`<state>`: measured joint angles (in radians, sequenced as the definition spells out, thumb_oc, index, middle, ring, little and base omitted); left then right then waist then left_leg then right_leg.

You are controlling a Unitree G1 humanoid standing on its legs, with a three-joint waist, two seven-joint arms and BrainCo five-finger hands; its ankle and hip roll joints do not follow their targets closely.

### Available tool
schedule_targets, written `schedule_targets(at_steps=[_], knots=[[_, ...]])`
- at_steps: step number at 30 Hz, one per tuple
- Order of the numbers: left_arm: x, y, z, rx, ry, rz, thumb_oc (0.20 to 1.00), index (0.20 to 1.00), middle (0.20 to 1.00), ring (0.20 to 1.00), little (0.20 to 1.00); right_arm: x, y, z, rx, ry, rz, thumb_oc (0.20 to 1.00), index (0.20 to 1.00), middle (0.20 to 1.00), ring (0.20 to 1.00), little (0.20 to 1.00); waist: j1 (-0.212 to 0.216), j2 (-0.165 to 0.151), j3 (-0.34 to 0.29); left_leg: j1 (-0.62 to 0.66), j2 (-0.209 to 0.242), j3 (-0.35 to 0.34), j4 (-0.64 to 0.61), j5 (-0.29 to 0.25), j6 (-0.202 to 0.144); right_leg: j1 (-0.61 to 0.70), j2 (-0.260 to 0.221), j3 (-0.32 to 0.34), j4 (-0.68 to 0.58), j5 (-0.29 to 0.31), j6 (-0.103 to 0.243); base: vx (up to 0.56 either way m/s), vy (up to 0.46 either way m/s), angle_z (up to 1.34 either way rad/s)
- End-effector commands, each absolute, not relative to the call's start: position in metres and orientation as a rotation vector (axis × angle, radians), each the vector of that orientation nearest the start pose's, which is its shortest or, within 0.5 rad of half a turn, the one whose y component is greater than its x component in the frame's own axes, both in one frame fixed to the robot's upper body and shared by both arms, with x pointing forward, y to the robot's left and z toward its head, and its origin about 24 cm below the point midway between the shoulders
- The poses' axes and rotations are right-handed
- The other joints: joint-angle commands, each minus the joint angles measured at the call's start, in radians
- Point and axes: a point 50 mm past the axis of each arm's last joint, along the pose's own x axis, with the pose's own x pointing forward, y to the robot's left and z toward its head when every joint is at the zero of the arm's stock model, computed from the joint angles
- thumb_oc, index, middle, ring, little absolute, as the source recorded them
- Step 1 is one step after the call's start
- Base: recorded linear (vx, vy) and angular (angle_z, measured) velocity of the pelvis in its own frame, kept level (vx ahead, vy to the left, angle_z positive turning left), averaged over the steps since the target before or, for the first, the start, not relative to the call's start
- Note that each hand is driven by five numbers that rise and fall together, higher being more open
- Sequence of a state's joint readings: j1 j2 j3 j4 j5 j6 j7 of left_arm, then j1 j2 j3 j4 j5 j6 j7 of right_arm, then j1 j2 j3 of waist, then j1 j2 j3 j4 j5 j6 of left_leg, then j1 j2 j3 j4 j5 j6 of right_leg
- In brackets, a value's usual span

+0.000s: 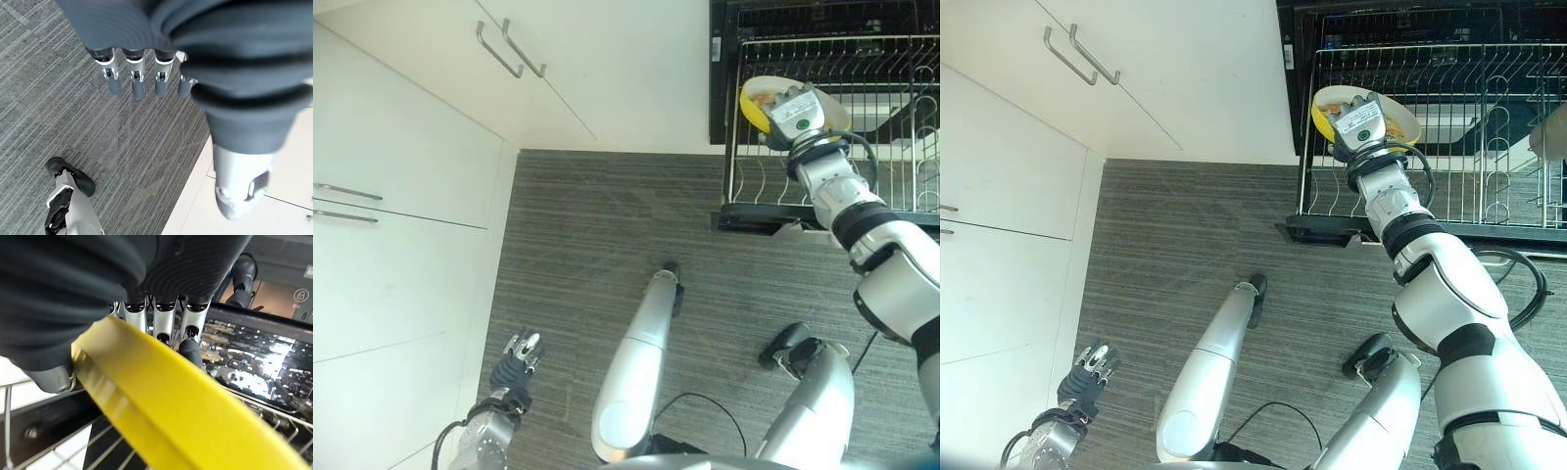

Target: Place the dishes in the dishwasher.

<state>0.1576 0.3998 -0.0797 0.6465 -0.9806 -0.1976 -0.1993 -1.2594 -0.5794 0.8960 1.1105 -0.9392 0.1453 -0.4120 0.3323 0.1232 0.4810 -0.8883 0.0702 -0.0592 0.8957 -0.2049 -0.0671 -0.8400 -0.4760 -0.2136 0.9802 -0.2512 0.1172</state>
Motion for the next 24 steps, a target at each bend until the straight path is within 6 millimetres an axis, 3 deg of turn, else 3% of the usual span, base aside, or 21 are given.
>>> schedule_targets(at_steps=[1, 5, 6, 7, 8, 9, 21, 24], knots=[[0.146, 0.303, -0.075, -0.422, 0.446, 0.345, 1.0, 1.0, 1.0, 1.0, 1.0, 0.419, -0.204, 0.225, -2.089, -0.265, -0.301, 0.2, 0.2, 0.2, 0.2, 0.2, 0.044, -0.01, 0.021, 0.016, 0.056, -0.04, -0.035, 0.027, -0.017, 0.002, 0.023, 0.083, 0.026, 0.009, 0.03, 0.0, 0.0, 0.0], [0.15, 0.308, -0.068, -0.407, 0.443, 0.344, 1.0, 1.0, 1.0, 1.0, 1.0, 0.418, -0.224, 0.206, -2.092, 0.033, -0.206, 0.2, 0.2, 0.2, 0.2, 0.2, 0.051, -0.014, 0.033, 0.017, 0.056, -0.043, -0.035, 0.026, -0.019, 0.006, 0.022, 0.077, 0.025, 0.009, 0.029, 0.01, -0.044, 0.05], [0.153, 0.31, -0.064, -0.402, 0.439, 0.342, 1.0, 1.0, 1.0, 1.0, 1.0, 0.416, -0.237, 0.197, -2.063, 0.188, -0.203, 0.2, 0.2, 0.2, 0.2, 0.2, 0.054, -0.015, 0.038, 0.017, 0.056, -0.044, -0.034, 0.026, -0.021, 0.007, 0.018, 0.075, 0.024, 0.01, 0.028, 0.0, -0.05, 0.06], [0.156, 0.311, -0.062, -0.399, 0.437, 0.34, 1.0, 1.0, 1.0, 1.0, 1.0, 0.415, -0.242, 0.196, -2.043, 0.226, -0.212, 0.46, 0.46, 0.46, 0.46, 0.46, 0.055, -0.015, 0.038, 0.016, 0.056, -0.044, -0.037, 0.028, -0.021, 0.007, 0.019, 0.074, 0.023, 0.012, 0.028, 0.0, -0.04, 0.03], [0.157, 0.311, -0.061, -0.396, 0.437, 0.338, 1.0, 1.0, 1.0, 1.0, 1.0, 0.414, -0.244, 0.196, -2.018, 0.247, -0.218, 0.598, 0.598, 0.598, 0.598, 0.598, 0.056, -0.014, 0.038, 0.016, 0.056, -0.045, -0.038, 0.028, -0.021, 0.006, 0.018, 0.073, 0.023, 0.012, 0.028, 0.0, 0.0, 0.0], [0.158, 0.31, -0.06, -0.394, 0.436, 0.337, 1.0, 1.0, 1.0, 1.0, 1.0, 0.414, -0.246, 0.194, -1.99, 0.281, -0.212, 1.0, 1.0, 1.0, 1.0, 1.0, 0.057, -0.013, 0.038, 0.015, 0.055, -0.046, -0.038, 0.029, -0.022, 0.005, 0.017, 0.072, 0.024, 0.012, 0.027, 0.0, 0.0, 0.0], [0.167, 0.309, -0.053, -0.369, 0.433, 0.327, 1.0, 1.0, 1.0, 1.0, 1.0, 0.411, -0.259, 0.193, -1.818, 0.276, -0.264, 1.0, 1.0, 1.0, 1.0, 1.0, 0.061, -0.021, 0.039, 0.019, 0.054, -0.049, -0.047, 0.032, -0.024, 0.021, 0.018, 0.053, 0.008, 0.019, 0.03, 0.0, -0.006, 0.0], [0.168, 0.308, -0.052, -0.375, 0.431, 0.332, 1.0, 1.0, 1.0, 1.0, 1.0, 0.409, -0.266, 0.197, -1.607, 0.254, -0.344, 1.0, 1.0, 1.0, 1.0, 1.0, 0.056, -0.025, 0.039, 0.025, 0.06, -0.046, -0.058, 0.039, -0.025, 0.031, 0.022, 0.049, -0.004, 0.025, 0.027, -0.01, 0.012, 0.0]])
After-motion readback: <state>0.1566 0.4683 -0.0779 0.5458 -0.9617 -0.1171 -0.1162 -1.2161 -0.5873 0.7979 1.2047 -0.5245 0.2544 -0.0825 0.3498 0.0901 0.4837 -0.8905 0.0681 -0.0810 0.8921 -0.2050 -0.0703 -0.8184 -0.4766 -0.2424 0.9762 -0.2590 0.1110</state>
